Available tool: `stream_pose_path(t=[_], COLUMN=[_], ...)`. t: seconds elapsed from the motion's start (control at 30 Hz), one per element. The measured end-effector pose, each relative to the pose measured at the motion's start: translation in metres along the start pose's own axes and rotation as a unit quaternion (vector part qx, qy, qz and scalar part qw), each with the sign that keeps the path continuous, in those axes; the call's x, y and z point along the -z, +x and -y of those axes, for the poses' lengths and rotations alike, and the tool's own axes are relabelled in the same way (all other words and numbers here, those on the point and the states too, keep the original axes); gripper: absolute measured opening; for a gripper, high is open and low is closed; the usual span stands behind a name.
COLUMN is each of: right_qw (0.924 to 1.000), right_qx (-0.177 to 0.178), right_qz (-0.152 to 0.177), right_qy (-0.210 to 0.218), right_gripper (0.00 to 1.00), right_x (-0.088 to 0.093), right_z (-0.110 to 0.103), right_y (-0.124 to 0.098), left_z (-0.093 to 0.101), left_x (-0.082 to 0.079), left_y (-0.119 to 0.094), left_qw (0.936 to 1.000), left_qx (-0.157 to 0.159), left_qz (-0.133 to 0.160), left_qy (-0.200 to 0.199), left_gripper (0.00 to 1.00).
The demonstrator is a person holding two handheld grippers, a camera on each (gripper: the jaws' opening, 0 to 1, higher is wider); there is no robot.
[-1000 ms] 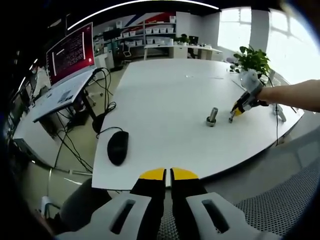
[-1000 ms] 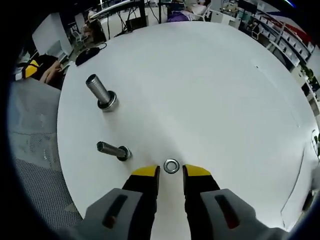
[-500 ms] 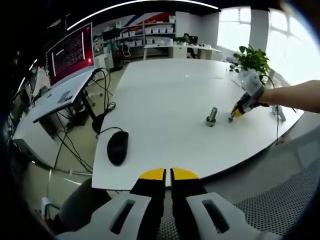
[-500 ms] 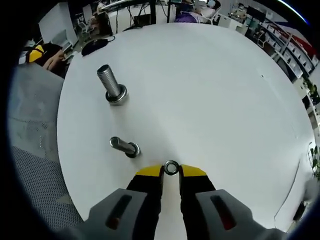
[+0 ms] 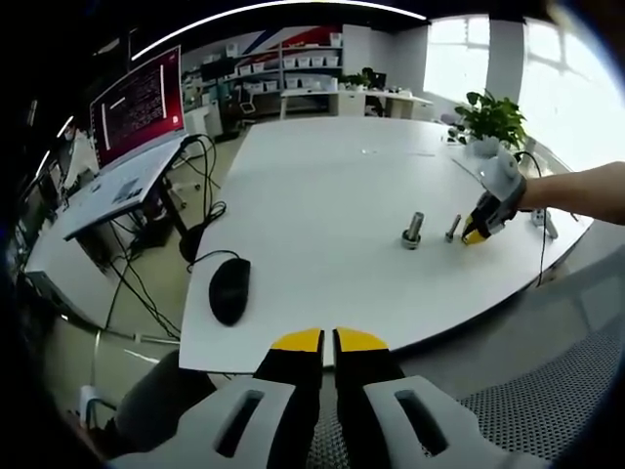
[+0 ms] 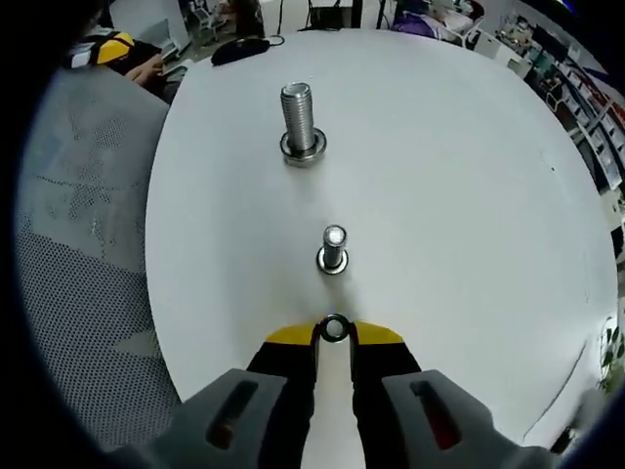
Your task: Place the washer onto the threaded stud by aligning its center hole with the stud, sliding it down to the base, and recovering from edge contact or off-axis alignment until the washer reaches the visible bottom stop.
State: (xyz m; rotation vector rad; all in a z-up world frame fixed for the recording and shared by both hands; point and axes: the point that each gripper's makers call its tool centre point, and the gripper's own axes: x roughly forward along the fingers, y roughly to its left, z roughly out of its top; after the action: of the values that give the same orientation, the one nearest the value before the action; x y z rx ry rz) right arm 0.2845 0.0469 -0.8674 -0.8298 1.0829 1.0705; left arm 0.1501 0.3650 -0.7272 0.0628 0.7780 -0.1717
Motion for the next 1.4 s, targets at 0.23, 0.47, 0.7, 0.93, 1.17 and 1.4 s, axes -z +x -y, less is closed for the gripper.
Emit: stream_pose_path(t=[0.23, 0.47, 0.7, 0.93, 1.17, 1.4], right_qw=[0.9985, 0.9977, 0.9978, 0.9979, 0.9985, 0.9975], right_qx=[-0.008, -0.020, -0.014, -0.013, -0.026, -0.010], right_qz=[-0.025, -0.041, -0.042, -0.038, -0.038, -0.037], right_qy=[-0.048, -0.050, -0.049, -0.050, -0.030, -0.060], right_gripper=[0.14, 0.14, 0.14, 0.14, 0.14, 0.14], right_x=[0.004, 0.004, 0.005, 0.005, -0.002, -0.013], right_z=[-0.013, -0.013, -0.013, -0.014, -0.015, -0.008], right_y=[0.000, 0.000, 0.000, 0.000, -0.004, -0.021], left_z=[-0.001, -0.001, -0.001, 0.000, 0.000, 0.000], left_x=[0.000, 0.000, -0.001, -0.001, -0.001, -0.002], left_y=[0.000, 0.000, 0.000, 0.000, 0.000, -0.001], left_qw=[1.0000, 1.0000, 1.0000, 1.0000, 1.0000, 1.0000], left_qx=[-0.001, -0.001, -0.002, 0.000, 0.002, 0.002], left_qz=[0.001, 0.001, 0.003, 0.002, 0.003, 0.006], left_qy=[-0.001, -0.001, -0.004, -0.002, -0.001, -0.002], left_gripper=[0.01, 0.01, 0.01, 0.01, 0.01, 0.01])
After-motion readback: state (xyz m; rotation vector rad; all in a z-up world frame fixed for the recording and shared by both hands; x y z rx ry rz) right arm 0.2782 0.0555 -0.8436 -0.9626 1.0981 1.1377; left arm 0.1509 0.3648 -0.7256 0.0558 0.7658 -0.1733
